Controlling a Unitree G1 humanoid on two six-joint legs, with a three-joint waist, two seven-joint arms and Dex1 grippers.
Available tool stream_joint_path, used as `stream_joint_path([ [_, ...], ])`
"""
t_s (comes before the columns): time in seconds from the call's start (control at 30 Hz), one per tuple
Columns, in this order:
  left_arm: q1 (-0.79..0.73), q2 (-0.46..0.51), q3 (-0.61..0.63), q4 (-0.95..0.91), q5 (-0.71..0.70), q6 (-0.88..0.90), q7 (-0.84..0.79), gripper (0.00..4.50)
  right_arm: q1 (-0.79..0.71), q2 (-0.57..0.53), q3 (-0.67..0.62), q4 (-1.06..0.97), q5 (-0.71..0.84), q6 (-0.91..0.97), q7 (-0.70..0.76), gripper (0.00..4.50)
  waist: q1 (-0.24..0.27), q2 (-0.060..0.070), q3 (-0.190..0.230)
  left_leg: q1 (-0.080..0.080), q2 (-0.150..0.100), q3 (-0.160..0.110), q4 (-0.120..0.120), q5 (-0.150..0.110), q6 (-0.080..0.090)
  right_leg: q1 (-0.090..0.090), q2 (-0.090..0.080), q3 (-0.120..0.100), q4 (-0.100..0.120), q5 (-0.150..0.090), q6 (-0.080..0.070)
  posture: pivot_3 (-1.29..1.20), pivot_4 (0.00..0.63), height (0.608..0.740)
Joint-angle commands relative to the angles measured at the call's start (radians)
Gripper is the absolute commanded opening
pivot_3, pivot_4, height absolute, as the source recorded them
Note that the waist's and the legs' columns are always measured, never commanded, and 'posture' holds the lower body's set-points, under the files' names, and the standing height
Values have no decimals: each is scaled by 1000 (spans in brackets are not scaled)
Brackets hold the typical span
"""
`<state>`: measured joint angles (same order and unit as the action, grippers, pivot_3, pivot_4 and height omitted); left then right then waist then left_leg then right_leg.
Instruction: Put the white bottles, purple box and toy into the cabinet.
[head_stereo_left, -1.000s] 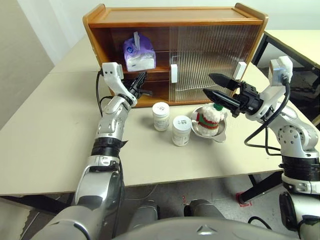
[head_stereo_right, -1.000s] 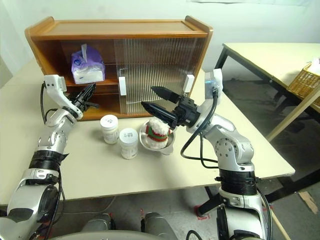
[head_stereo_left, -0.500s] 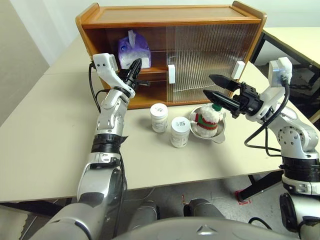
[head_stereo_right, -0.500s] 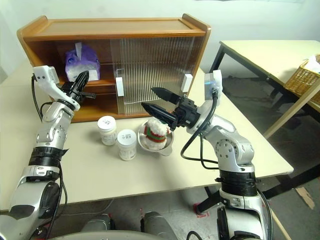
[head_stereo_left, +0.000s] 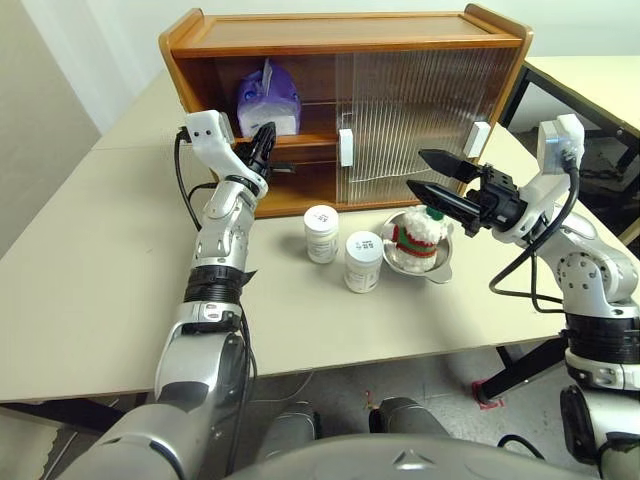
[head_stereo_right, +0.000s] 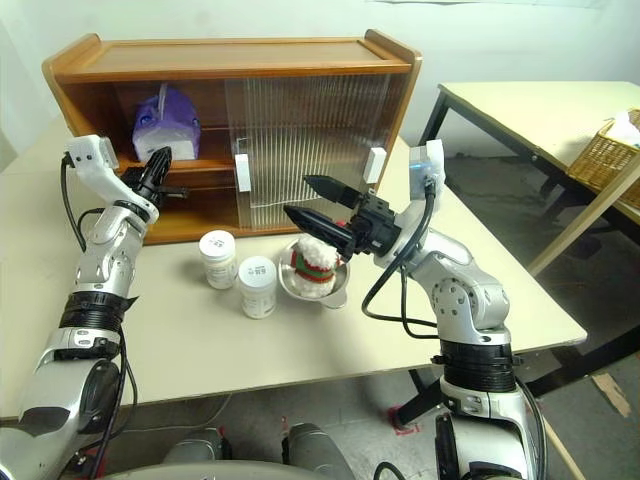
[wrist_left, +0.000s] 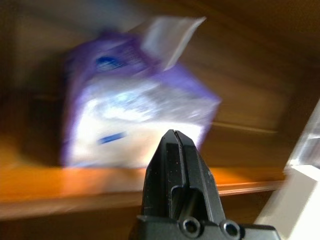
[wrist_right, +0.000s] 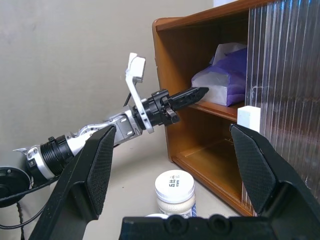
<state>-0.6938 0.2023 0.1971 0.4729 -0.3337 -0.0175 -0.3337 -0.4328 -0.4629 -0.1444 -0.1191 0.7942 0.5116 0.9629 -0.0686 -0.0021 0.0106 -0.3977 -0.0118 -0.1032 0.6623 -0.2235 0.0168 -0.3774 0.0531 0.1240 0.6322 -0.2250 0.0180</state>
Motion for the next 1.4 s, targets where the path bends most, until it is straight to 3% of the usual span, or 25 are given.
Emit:
stream_joint_path([
  [0.03, 42, -11, -6, -90, -55, 10, -88, 17, 2, -10, -7, -18, 3, 7, -3, 4500, -2, 0, 0, 0, 0, 0, 0, 0, 0, 0, 0, 0, 0, 0, 0, -135, 0, 740],
  [0.1, 70, -11, -9, -142, -85, 19, -134, 17, 3, -10, -7, -18, 3, 7, -4, 4500, -4, 0, 0, 0, 0, 0, 0, -1, 0, -1, 0, 0, 0, 0, 0, -135, 0, 740],
  [0.2, 140, 10, -16, -249, -144, 66, -220, 580, -3, -9, -3, -15, 2, 9, -4, 4500, -6, 0, 0, -1, -1, 0, -1, -1, -1, -2, 1, 0, 0, -1, 0, -129, 0, 740],
  [0.33, 254, 67, -24, -367, -212, 139, -337, 1944, -12, -11, -1, -4, 1, 8, 1, 4500, -9, 0, 0, -1, 0, 1, -2, -1, -1, -3, 2, -1, 0, -1, -1, -120, 0, 740],
  [0.57, 459, 198, -25, -432, -206, 102, -515, 4447, -13, -13, 0, -2, 2, 9, 5, 4500, -9, 1, -1, -1, 5, 0, -2, -2, -2, -5, 0, 0, 1, 0, -3, -113, 0, 740],
  [0.83, 614, 280, -76, -386, -132, 7, -675, 4481, -21, -17, 1, 4, 2, 11, 11, 4500, -5, 3, -2, -5, 10, -1, -4, -9, -14, -18, 0, -1, 1, 1, -11, -109, 0, 740],
  [0.9, 616, 273, -86, -359, -111, -14, -675, 4481, -22, -19, 0, 5, 2, 11, 13, 4500, -6, 3, -2, -6, 12, 0, -4, -11, -18, -19, 0, -1, 1, 7, -20, -109, 0, 740],
  [1.0, 603, 247, -97, -299, -85, -48, -662, 4481, -23, -20, 0, 5, 2, 12, 16, 4500, -8, 3, -3, -10, 14, 1, -3, -11, -17, -18, 0, -1, 1, 7, -20, -109, 0, 740],
  [1.07, 585, 226, -106, -237, -60, -83, -654, 4481, -24, -21, 1, 2, 2, 13, 15, 4500, -8, 4, -3, -10, 15, 1, -4, -4, -6, -19, 1, -1, 2, 7, -20, -109, 0, 740],
  [1.4, 514, 154, -119, -4, 19, -223, -622, 4481, -22, -27, -5, -7, 4, 14, 12, 4500, -10, 4, -3, -10, 16, 1, -4, -4, -6, -19, 2, -2, 2, 6, -19, -126, 0, 740],
])
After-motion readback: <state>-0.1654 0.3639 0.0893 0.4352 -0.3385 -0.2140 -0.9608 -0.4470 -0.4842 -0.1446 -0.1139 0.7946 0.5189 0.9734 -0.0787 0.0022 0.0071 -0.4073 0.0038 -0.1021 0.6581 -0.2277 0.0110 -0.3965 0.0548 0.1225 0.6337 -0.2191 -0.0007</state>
